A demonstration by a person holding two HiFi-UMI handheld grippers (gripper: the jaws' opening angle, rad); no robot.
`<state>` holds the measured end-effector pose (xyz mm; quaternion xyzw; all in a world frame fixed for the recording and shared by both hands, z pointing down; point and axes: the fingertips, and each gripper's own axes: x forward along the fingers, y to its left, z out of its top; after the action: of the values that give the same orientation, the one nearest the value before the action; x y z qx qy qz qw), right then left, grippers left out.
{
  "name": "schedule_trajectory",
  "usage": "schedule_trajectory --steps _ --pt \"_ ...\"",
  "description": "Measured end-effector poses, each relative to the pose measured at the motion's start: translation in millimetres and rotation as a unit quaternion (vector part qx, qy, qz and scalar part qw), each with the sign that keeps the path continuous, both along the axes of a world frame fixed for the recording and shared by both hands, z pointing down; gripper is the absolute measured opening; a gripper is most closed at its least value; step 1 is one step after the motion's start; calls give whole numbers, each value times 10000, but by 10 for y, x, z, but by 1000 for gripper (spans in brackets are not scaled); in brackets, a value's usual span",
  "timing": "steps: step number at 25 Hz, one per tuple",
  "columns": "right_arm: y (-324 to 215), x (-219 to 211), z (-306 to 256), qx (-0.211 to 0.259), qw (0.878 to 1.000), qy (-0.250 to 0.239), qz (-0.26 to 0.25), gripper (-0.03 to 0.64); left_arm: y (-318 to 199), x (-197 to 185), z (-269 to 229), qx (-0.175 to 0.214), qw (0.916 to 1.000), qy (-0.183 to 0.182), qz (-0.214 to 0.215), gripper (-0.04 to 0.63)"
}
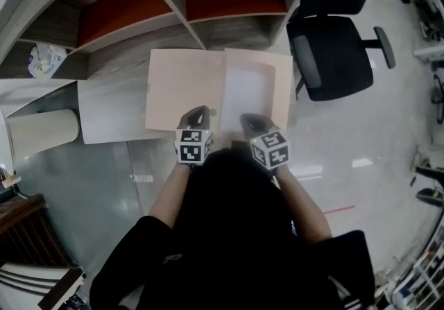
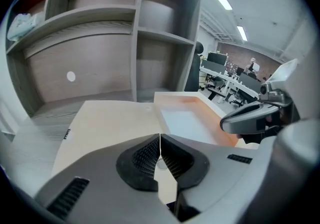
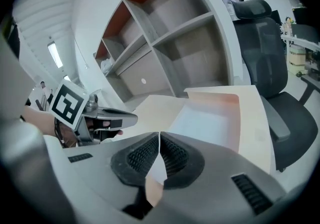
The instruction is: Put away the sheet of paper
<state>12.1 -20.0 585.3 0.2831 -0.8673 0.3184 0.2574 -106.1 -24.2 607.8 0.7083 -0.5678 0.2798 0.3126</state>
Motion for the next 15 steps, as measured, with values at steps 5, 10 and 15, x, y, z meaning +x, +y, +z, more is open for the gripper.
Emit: schedule_trajectory --steps 5,10,15 --pt "42 -202 -135 288 9996 -51 -33 25 257 -167 -112 128 9991 204 -355 48" --pt "221 -280 -272 584 9983 -35 43 20 519 -314 -216 226 9966 432 -658 48" --pt "359 -338 -502 967 9951 -107 150 18 719 -308 -404 425 9957 549 -620 48"
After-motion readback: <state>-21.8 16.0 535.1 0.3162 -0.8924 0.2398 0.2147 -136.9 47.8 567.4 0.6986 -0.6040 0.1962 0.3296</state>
